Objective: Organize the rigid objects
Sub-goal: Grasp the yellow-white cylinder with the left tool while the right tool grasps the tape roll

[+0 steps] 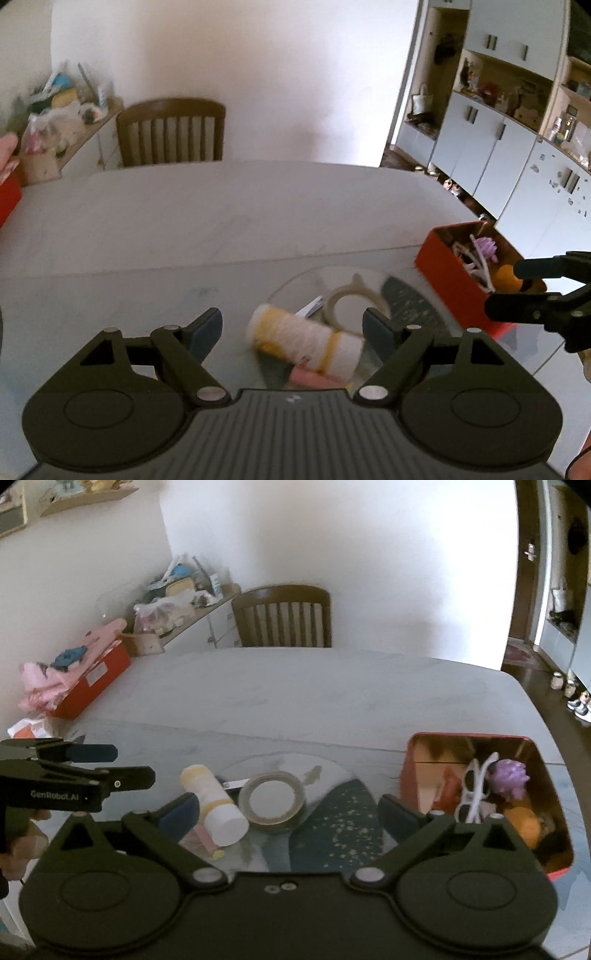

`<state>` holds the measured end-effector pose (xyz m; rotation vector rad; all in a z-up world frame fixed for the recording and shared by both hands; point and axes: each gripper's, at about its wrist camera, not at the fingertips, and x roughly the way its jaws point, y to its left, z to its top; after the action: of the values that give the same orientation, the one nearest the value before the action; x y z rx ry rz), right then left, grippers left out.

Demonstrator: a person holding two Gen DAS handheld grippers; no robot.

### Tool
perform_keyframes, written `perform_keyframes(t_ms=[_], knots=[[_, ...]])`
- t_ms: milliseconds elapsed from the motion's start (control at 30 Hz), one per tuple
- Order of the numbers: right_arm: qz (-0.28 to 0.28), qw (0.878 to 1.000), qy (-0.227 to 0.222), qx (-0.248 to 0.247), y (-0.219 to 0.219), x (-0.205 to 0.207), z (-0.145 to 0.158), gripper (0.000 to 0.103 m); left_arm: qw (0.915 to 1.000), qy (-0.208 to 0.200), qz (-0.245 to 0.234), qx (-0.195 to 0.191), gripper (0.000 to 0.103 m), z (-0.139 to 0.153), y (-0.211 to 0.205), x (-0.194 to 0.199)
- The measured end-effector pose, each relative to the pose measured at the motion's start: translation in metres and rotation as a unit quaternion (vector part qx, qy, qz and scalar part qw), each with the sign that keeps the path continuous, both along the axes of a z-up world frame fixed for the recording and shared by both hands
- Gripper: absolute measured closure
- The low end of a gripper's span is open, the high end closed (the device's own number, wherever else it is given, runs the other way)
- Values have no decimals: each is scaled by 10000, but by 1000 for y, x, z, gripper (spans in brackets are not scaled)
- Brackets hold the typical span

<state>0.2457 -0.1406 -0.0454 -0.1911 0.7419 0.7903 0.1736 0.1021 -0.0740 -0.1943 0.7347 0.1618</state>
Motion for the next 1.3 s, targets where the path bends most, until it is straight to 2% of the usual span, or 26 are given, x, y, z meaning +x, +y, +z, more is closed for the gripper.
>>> perform_keyframes(t_ms=[233,367,467,567,667,733,800,933,967,1067,1300], knots=[[-55,9995,29,-306,20,8,-18,0,9997,253,-15,-71,20,-28,16,-2],[66,9986,22,-525,32,18,-29,0,9991,300,-283,-28,20,-43,12,3],[18,9982,82,-597,39,26,-35,0,9980,289,-543,127,20,-47,3,8],[-25,9977,170,-661,49,34,-41,0,9977,266,-624,82,20,-48,0,16],[-19,9971,282,-711,60,41,-48,1,9967,283,-725,228,20,-50,-9,25],[66,9967,326,-738,68,44,-52,1,9965,298,-739,262,20,-51,-13,31],[99,9963,330,-787,73,47,-55,1,9977,285,-560,246,20,-50,-9,34],[84,9962,434,-748,81,58,-59,3,9973,567,43,-470,20,-55,19,45],[112,9961,426,-760,82,61,-60,4,9947,652,309,-731,20,-57,29,47],[331,9962,467,-650,79,66,-59,4,9869,678,675,-1298,20,-60,49,48],[1176,9882,403,-895,77,60,-67,5,9705,900,1148,-1919,20,-66,62,62]])
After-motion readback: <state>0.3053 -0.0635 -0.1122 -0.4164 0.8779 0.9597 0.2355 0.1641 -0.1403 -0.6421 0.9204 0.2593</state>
